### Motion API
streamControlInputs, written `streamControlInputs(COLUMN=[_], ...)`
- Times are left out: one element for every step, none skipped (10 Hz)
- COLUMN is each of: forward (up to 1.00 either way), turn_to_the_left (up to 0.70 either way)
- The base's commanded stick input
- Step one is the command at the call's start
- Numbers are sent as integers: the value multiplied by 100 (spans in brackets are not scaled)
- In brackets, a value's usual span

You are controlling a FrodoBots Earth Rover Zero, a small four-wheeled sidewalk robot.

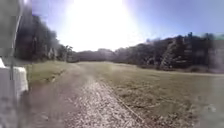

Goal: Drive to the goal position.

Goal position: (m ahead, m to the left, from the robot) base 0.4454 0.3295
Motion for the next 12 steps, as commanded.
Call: streamControlInputs(forward=[50, 50, 50, 50, 50, 0, 0, 0, 0, 0, 0, 0], turn_to_the_left=[0, 0, 0, 0, 0, 50, 50, 50, 50, 50, 50, 50])
